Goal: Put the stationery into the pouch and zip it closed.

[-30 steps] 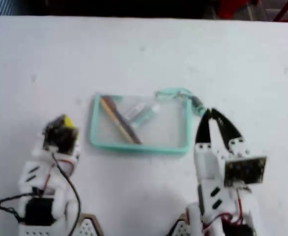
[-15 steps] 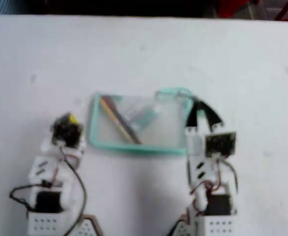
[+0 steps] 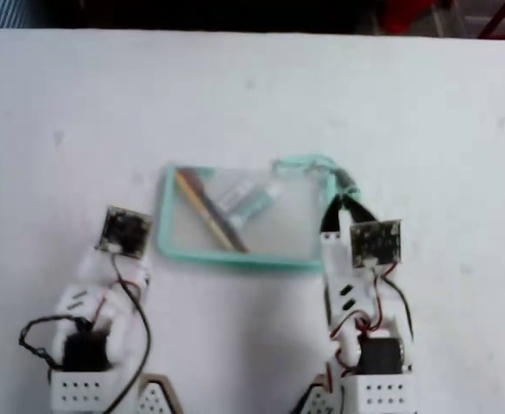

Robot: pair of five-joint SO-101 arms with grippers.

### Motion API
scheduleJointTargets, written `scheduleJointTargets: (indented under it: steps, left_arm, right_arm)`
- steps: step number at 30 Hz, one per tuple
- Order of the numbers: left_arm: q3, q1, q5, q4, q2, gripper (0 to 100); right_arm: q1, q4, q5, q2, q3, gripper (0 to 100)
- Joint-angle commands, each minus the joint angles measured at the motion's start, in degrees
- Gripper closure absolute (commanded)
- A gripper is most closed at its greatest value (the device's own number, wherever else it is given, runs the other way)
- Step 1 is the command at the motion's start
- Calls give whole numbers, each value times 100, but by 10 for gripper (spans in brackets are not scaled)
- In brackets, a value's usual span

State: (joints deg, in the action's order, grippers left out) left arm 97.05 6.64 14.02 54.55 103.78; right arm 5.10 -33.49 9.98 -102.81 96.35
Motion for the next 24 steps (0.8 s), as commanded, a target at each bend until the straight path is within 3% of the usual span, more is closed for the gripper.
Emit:
scheduleJointTargets:
  steps: [1, 6, 10, 15, 24]
  left_arm:
    - [-9, 13, 26, 765, 66, 976]
    - [-9, 4, -229, 1046, 66, 976]
    - [-9, 4, -695, 1609, 66, 976]
    - [-9, 4, -738, 1925, 66, 976]
    - [-9, 40, -738, 1925, 66, 976]
  right_arm:
    - [13, -1147, 9, 4, 53, 981]
    - [4, -2536, 9, -22, 53, 981]
    - [13, -3204, 44, -22, 53, 981]
    - [13, -3916, 44, -22, 53, 981]
    - [-31, -3916, 9, 4, 53, 981]
